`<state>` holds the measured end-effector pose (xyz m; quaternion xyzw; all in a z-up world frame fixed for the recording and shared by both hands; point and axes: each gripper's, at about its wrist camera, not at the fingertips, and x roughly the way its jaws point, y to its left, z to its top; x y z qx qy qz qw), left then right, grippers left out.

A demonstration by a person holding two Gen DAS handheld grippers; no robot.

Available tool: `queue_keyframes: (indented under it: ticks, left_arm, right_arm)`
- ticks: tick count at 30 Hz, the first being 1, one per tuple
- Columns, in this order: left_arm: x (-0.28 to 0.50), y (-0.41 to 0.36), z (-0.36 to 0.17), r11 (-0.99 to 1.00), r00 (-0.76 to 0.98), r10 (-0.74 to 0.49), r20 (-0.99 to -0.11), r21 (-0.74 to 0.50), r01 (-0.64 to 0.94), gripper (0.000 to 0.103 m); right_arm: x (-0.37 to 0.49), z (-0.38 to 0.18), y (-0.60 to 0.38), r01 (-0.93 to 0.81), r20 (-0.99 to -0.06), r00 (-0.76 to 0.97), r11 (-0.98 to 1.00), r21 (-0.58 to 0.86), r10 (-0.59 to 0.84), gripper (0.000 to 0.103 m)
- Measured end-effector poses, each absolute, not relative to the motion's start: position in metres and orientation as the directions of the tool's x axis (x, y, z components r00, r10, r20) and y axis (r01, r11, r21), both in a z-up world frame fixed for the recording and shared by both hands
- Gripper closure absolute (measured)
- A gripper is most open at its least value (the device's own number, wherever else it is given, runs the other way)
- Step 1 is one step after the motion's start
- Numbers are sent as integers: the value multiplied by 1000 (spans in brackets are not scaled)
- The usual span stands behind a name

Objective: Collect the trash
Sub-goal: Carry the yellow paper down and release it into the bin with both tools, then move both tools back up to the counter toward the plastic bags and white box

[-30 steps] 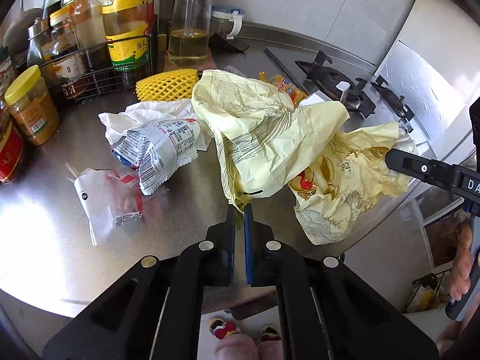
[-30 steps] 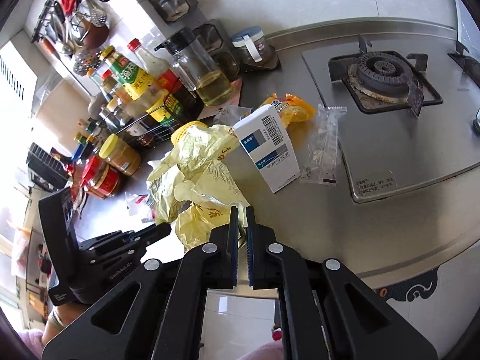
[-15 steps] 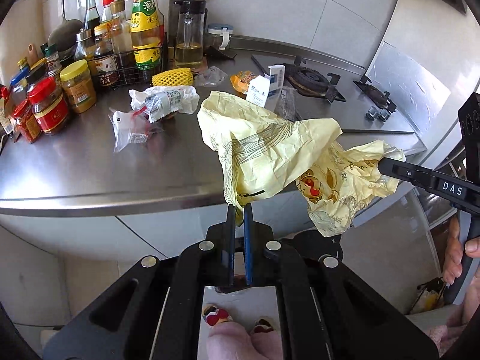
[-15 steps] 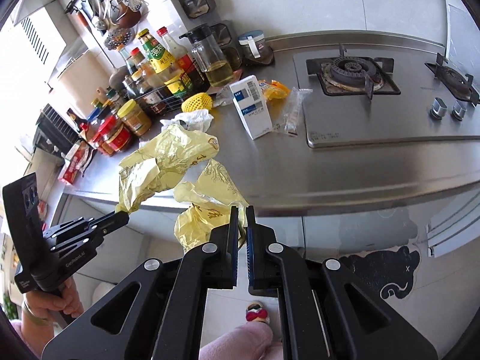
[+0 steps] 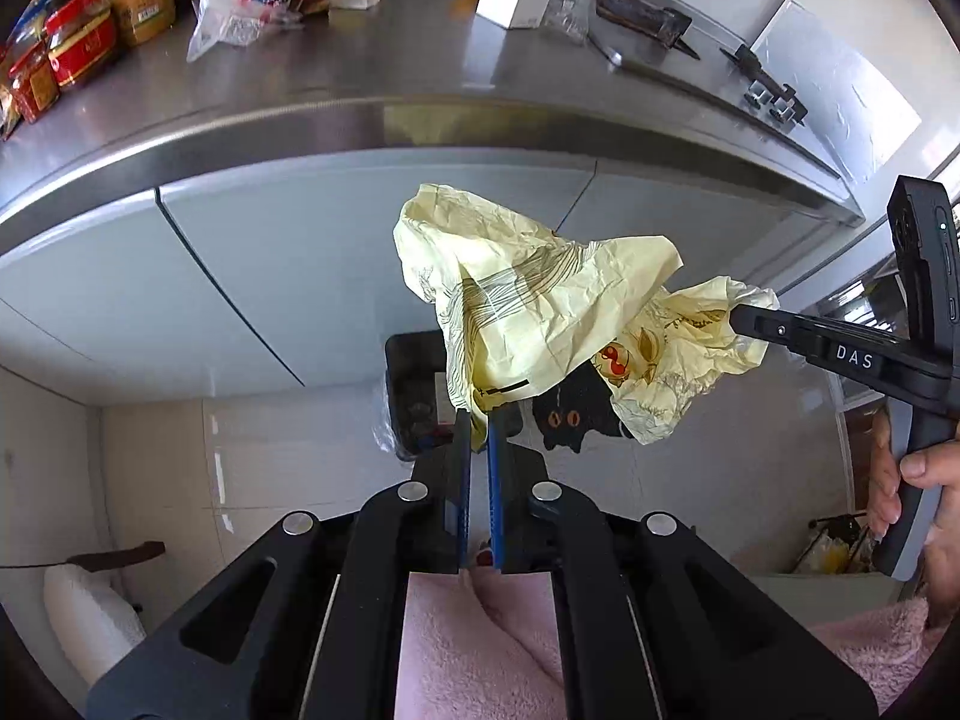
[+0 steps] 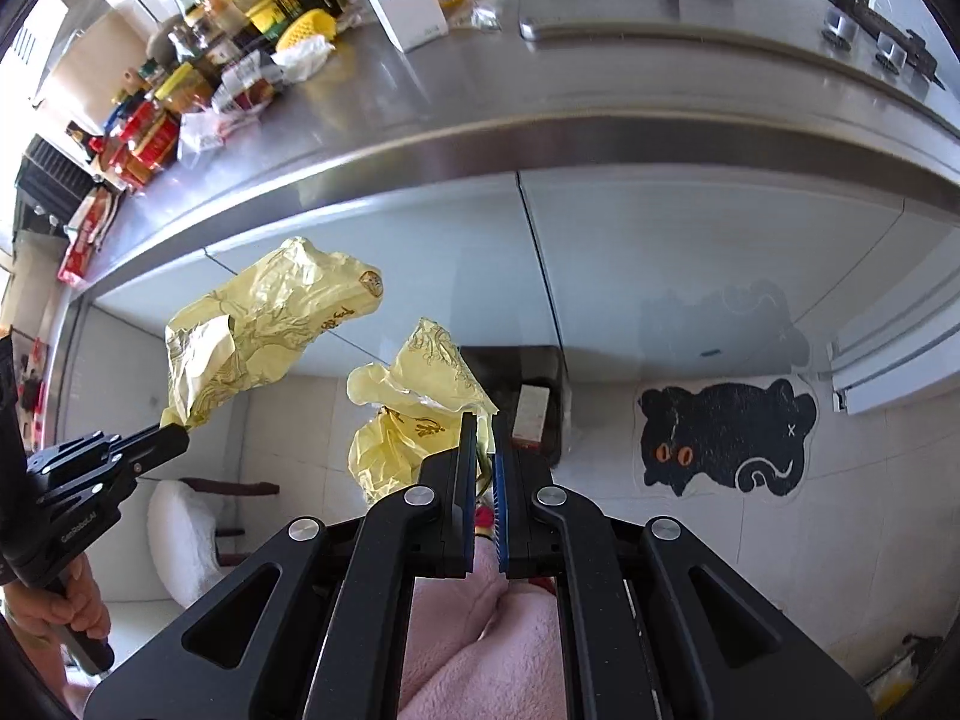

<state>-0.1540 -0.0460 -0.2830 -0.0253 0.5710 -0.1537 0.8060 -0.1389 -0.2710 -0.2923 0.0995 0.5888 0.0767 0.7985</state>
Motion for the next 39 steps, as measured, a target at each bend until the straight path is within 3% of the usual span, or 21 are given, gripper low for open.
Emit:
queue_keyframes:
  ticks: [9, 20, 25, 28, 29, 30, 31, 32, 33, 35, 38, 39]
  left_arm:
    - [-106, -57, -405, 960, 136, -252, -958, -230, 160, 99]
    - [-62, -77, -518, 960, 49, -239, -970, -229, 160, 99]
    - [-51, -86, -553, 952, 3, -263, -965, -259, 162, 98]
    - [-53, -82, -561, 951, -16, -264, -964, -263, 164, 89]
    - [-52, -81, -562, 950, -17, -266, -964, -265, 165, 80]
    - [-52, -81, -560, 950, -14, -266, -964, -265, 164, 70]
    - [-53, -79, -557, 950, -10, -267, -964, -265, 165, 66]
    - [-52, -79, -554, 949, -6, -270, -963, -268, 166, 61]
    - [-53, -77, -549, 948, -1, -274, -962, -270, 167, 59]
    - [-53, -77, -541, 949, 9, -270, -963, -265, 170, 57]
    - [-54, -74, -522, 950, 25, -270, -962, -262, 171, 42]
    - [-55, -74, -514, 949, 34, -271, -962, -261, 175, 36]
  right_arm:
    - [-111, -421, -256, 78, -951, 169, 958, 274, 258, 97]
    - [-64, -530, -245, 178, -983, 38, 967, 183, 179, 97]
    - [-50, -557, -242, 216, -977, 4, 954, 209, 213, 93]
    - [-44, -565, -241, 231, -976, -19, 950, 208, 218, 91]
    - [-43, -566, -241, 231, -978, -25, 952, 198, 209, 90]
    - [-43, -565, -241, 235, -977, -27, 951, 200, 212, 79]
    - [-42, -564, -243, 242, -975, -23, 948, 207, 219, 47]
    - [-42, -559, -244, 253, -974, -5, 942, 219, 228, 31]
    - [-41, -554, -246, 259, -974, 18, 940, 223, 226, 24]
    - [-38, -545, -245, 257, -973, 27, 939, 229, 230, 25]
    - [-33, -528, -245, 248, -970, 43, 938, 241, 238, 21]
    - [-33, -521, -246, 247, -968, 48, 937, 249, 245, 13]
